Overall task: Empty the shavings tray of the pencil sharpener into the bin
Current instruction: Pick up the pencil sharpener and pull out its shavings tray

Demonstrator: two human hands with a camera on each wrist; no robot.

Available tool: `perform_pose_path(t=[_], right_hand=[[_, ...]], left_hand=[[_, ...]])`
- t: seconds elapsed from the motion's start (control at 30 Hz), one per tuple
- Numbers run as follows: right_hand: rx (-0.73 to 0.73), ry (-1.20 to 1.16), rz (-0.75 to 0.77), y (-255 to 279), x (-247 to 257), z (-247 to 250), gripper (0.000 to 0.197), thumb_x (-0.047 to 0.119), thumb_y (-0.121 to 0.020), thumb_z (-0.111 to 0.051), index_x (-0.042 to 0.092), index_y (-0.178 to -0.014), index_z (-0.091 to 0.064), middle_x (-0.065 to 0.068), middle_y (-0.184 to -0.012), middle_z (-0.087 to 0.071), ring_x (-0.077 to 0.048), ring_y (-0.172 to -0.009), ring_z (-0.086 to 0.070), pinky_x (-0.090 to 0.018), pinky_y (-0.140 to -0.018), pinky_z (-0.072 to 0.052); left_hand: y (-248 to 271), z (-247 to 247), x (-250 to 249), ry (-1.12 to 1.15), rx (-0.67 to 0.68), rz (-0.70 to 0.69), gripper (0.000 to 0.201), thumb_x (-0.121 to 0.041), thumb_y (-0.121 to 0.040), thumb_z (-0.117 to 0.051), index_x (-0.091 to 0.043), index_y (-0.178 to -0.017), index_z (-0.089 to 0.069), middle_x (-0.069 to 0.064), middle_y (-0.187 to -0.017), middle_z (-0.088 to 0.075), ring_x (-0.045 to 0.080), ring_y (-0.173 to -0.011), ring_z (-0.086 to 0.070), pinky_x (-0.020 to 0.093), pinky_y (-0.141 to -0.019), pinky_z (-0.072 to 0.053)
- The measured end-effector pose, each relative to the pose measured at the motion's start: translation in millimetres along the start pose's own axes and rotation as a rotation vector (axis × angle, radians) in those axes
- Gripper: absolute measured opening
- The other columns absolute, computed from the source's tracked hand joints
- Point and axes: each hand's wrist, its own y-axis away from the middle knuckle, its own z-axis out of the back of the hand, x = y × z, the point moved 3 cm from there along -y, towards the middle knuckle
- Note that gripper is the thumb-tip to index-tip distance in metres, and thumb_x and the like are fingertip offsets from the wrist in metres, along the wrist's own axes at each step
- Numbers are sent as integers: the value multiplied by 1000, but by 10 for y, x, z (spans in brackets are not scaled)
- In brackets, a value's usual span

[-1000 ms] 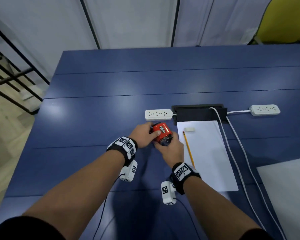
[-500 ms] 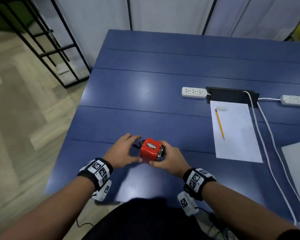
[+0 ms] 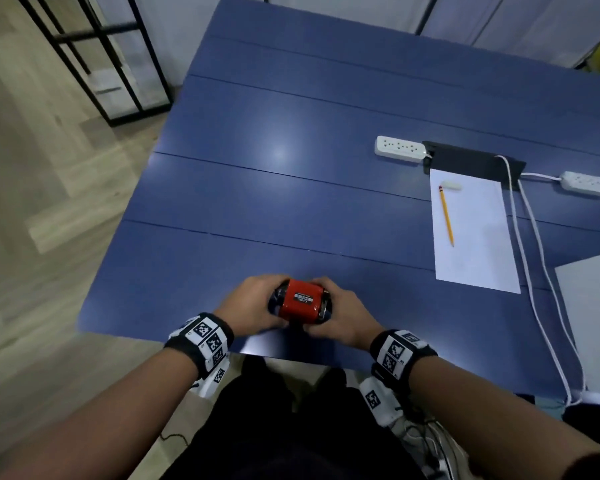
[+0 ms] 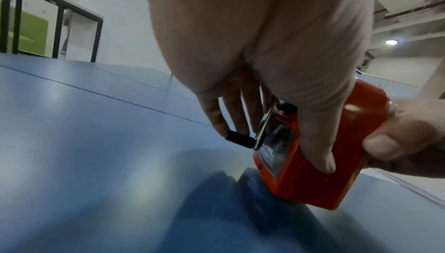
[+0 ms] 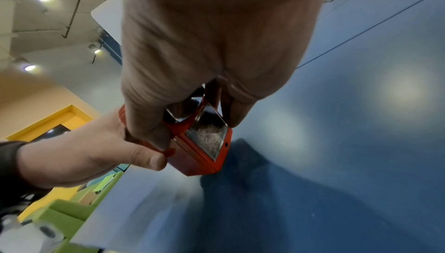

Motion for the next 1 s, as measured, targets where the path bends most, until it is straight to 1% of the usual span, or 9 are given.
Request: perform_pose_path(t=[0.1, 0.27, 0.37, 0.47, 0.63, 0.73, 0.83, 0.9, 1.0], right_hand=[[22, 15, 47, -35, -30, 16, 76, 27, -68, -95, 43, -129, -53, 16, -111, -74, -1, -96, -73, -22, -86, -59], [53, 15, 124, -82, -117, 56, 71, 23, -71, -97, 35, -127, -55, 15, -108, -74, -1, -96, -73, -19, -81, -58], [69, 25, 183, -134, -165, 57, 68, 24, -72, -97, 34, -125, -55, 13, -107, -76, -4, -94, -75, -28, -79, -62], [77, 63, 232, -194, -196, 66, 66, 29, -70, -97, 34, -120, -54, 13, -101, -77, -6, -88, -75, -29, -76, -61], [31, 120, 284, -221, -227, 56, 64, 35, -68, -97, 25, -110, -49, 6, -90, -76, -14, -79, -74, -41, -70, -58], [2, 144, 287, -209, -246, 23, 64, 38, -67, -98, 31, -107, -49, 8, -89, -76, -12, -79, -73, -38, -69, -58], [-21, 108, 295, -170, -247, 0, 63, 34, -68, -97, 30, -114, -54, 6, -95, -78, -12, -84, -76, -40, -77, -61], [-39, 107, 302, -142, -229, -9, 67, 31, -70, -97, 28, -122, -56, 6, -101, -79, -15, -88, -78, -40, -80, -63], [-46, 75, 291, -83, -204, -33, 66, 22, -73, -97, 32, -124, -56, 5, -101, -79, -16, -84, -80, -37, -72, -67]], left_hand=[[8, -45, 34, 0, -37, -5, 81, -45, -57, -93, -32, -131, -64, -12, -117, -73, 10, -103, -70, 37, -92, -57], [14, -65, 6, 10, -44, -39, 74, -54, -63, -95, -31, -126, -63, -15, -112, -71, 7, -100, -69, 37, -88, -57], [-8, -112, 70, 61, -57, -46, 77, -53, -64, -96, -33, -129, -61, -14, -114, -72, 7, -99, -73, 39, -84, -60], [-51, -146, 114, 35, -54, -82, 77, -52, -63, -98, -33, -127, -60, -14, -110, -72, 8, -95, -74, 38, -80, -60], [-78, -124, 50, -53, 6, -87, 77, -48, -61, -100, -33, -124, -56, -17, -107, -72, 1, -98, -70, 25, -82, -55], [-75, -139, 76, -59, 5, -84, 80, -46, -60, -101, -35, -124, -55, -18, -112, -74, 0, -102, -72, 31, -89, -57], [-45, -154, 63, -52, -37, -86, 88, -41, -58, -103, -49, -127, -49, -24, -117, -73, -7, -107, -70, 27, -96, -57], [-43, -182, 58, -19, -49, -62, 95, -39, -57, -103, -46, -136, -49, -23, -124, -71, -5, -113, -69, 31, -102, -57], [26, -226, 71, -23, -55, -38, 101, -43, -60, -100, -40, -146, -46, -17, -132, -69, 5, -120, -68, 40, -105, -57]])
